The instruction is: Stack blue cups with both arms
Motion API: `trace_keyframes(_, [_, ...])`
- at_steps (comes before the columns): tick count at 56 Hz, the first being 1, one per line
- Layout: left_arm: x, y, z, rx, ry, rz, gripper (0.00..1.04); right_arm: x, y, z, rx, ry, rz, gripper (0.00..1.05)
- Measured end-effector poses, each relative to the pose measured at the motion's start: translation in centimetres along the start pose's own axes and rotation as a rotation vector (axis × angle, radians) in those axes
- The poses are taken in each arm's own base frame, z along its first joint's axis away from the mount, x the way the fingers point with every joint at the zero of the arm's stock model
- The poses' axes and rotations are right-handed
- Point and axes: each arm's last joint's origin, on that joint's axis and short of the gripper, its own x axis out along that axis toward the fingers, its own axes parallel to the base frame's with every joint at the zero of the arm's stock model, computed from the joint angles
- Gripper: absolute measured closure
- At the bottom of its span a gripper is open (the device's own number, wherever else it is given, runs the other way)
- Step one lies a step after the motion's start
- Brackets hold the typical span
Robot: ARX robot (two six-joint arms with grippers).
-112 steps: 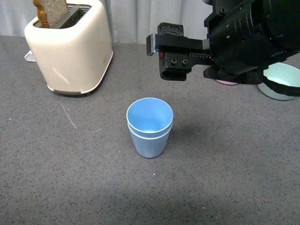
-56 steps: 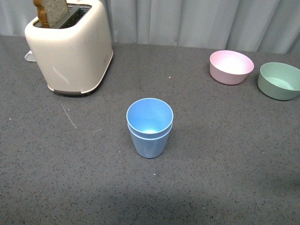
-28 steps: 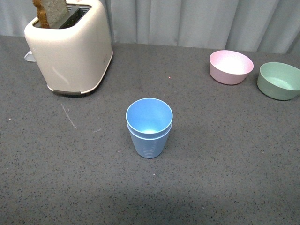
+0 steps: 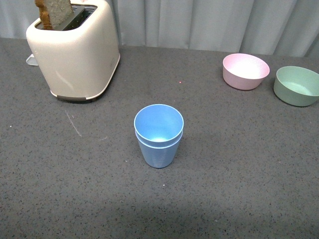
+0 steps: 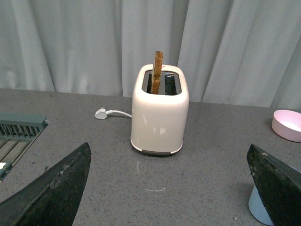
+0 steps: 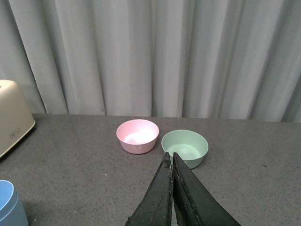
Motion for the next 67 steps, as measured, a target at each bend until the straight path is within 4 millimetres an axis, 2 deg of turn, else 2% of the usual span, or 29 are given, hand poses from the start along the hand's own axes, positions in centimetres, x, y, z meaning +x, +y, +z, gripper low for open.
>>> trace_keyframes(40, [0.0,0.0,0.0,0.000,0.000,0.000,0.07,-1.8,0.0,-0.3,0.000,0.006,0.003,1.04])
trace_keyframes(44, [0.0,0.0,0.0,0.000,0.000,0.000,0.07,-1.8,0.0,-0.3,-0.002,0.005,0.003,0.90])
trace_keyframes(47, [0.0,0.0,0.0,0.000,0.000,0.000,0.07,-1.8,0.0,-0.3,-0.002,0.005,0.003,0.73])
trace_keyframes(50, [0.0,0.0,0.0,0.000,0.000,0.000,0.07,-1.8,0.0,-0.3,-0.002,0.005,0.003,0.60])
trace_keyframes(67, [0.0,0.0,0.0,0.000,0.000,0.000,0.07,-1.8,0.0,-0.3,-0.002,0.005,0.003,0.13])
